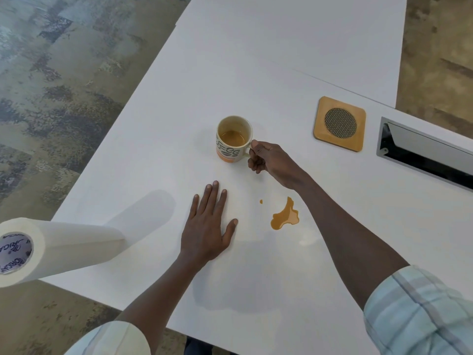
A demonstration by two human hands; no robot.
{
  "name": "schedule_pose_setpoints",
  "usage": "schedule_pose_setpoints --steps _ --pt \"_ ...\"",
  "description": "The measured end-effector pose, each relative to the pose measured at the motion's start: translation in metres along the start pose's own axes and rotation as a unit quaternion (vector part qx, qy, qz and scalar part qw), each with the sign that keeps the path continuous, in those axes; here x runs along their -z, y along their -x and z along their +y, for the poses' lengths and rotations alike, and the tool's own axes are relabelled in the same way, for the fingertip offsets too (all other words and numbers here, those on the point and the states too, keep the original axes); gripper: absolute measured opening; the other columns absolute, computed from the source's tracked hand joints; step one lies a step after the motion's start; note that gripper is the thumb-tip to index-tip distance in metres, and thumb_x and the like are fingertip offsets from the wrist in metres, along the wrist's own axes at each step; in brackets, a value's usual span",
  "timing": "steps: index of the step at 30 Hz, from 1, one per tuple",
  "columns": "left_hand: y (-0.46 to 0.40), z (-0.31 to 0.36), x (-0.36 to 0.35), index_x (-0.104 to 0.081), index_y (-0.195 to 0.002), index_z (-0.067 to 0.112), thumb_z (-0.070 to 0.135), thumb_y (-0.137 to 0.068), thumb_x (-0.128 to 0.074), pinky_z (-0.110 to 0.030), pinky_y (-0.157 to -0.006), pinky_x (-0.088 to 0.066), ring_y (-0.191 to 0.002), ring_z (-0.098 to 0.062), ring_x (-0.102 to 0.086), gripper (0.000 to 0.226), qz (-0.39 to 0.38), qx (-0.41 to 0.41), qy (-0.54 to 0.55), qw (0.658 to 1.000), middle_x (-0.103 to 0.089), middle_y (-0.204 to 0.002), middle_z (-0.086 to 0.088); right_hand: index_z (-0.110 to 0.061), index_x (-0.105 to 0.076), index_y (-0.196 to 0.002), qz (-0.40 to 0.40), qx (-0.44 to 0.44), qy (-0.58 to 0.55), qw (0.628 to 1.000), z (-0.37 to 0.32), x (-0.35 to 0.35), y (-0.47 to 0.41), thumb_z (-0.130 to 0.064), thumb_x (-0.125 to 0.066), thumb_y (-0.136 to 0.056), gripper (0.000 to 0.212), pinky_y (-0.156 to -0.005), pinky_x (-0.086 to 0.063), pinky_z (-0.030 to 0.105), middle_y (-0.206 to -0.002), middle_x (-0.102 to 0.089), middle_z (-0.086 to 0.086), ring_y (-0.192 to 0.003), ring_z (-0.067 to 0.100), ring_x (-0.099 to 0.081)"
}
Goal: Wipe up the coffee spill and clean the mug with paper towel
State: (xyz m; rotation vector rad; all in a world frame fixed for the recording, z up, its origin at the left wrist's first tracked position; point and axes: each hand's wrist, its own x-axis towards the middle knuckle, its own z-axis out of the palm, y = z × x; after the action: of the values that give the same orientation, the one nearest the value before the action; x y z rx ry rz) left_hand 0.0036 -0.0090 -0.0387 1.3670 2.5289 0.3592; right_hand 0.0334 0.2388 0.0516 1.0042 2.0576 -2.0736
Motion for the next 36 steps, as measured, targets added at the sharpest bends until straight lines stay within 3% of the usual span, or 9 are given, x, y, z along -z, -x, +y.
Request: schedule_pose_setpoints --steps 4,9,17,21,25,30,36 --pt "0.000 0.000 0.000 -0.015 -0.163 0.016 0.056 -0.101 -0.034 -0.046 -0.129 -0.008 -0.159 -0.020 0.005 0.076 0.001 -0.002 -0.001 1.000 0.000 -0.173 -0.005 -0.011 -0.054 -0.104 0.008 -0.036 0.011 0.999 -0.001 0.006 0.008 -0.051 -0.040 -0.100 0.042 -0.066 -0.044 0.032 -0.089 -0.068 0.013 -0.073 0.022 -0.056" --pt "0.000 0.000 0.003 -0.014 -0.163 0.015 0.056 -0.101 -0.032 -0.047 -0.129 -0.008 -0.159 -0.022 0.004 0.076 -0.010 -0.005 -0.006 1.000 0.002 -0.173 -0.006 -0.015 -0.048 -0.122 0.095 -0.047 0.011 0.994 0.005 0.016 0.033 -0.052 -0.041 -0.099 0.044 -0.065 -0.045 0.035 -0.093 -0.071 0.012 -0.073 0.022 -0.059" --pt "0.000 0.012 0.027 -0.002 -0.162 0.010 0.056 -0.104 -0.031 -0.049 -0.128 -0.002 -0.158 -0.024 0.015 0.080 -0.121 0.021 0.025 0.992 0.015 -0.170 -0.011 -0.015 -0.055 -0.113 0.145 -0.050 0.031 0.988 0.007 0.009 0.091 -0.035 -0.043 -0.100 0.026 -0.061 -0.046 0.032 -0.086 -0.071 0.008 -0.068 0.019 -0.059" --pt "0.015 0.031 0.065 -0.004 -0.161 0.004 0.055 -0.104 -0.031 -0.047 -0.128 0.000 -0.158 -0.027 0.011 0.082 -0.099 0.045 0.061 0.992 0.009 -0.171 -0.015 -0.011 -0.059 -0.106 0.150 -0.059 0.018 0.987 0.009 -0.014 0.118 -0.028 -0.046 -0.099 0.022 -0.058 -0.046 0.031 -0.083 -0.071 0.008 -0.064 0.019 -0.059" --pt "0.024 0.041 0.115 -0.016 -0.160 0.003 0.050 -0.106 -0.032 -0.052 -0.127 -0.001 -0.159 -0.028 0.004 0.073 -0.095 0.044 0.027 0.994 -0.004 -0.171 -0.016 -0.010 -0.062 -0.102 0.141 -0.062 0.030 0.988 0.011 -0.045 0.135 -0.023 -0.049 -0.097 0.019 -0.055 -0.046 0.028 -0.083 -0.072 0.007 -0.062 0.018 -0.059" --pt "0.021 0.021 0.196 -0.045 -0.146 0.004 0.035 -0.107 -0.040 -0.057 -0.123 -0.009 -0.157 -0.029 -0.012 0.049 -0.074 0.061 -0.009 0.995 -0.033 -0.162 -0.016 -0.006 -0.064 -0.095 0.108 -0.043 0.026 0.993 0.005 -0.090 0.149 -0.025 -0.053 -0.097 0.023 -0.058 -0.047 0.027 -0.082 -0.070 0.005 -0.062 0.016 -0.058" --pt "0.030 -0.035 0.284 -0.049 -0.146 0.011 0.049 -0.099 -0.055 -0.051 -0.119 -0.028 -0.141 -0.036 -0.045 0.061 -0.022 0.149 0.027 0.988 -0.051 -0.150 -0.020 0.004 -0.064 -0.081 0.080 0.008 0.042 0.996 -0.022 -0.142 0.156 -0.032 -0.059 -0.094 0.039 -0.061 -0.049 0.029 -0.082 -0.071 0.008 -0.062 0.013 -0.060"
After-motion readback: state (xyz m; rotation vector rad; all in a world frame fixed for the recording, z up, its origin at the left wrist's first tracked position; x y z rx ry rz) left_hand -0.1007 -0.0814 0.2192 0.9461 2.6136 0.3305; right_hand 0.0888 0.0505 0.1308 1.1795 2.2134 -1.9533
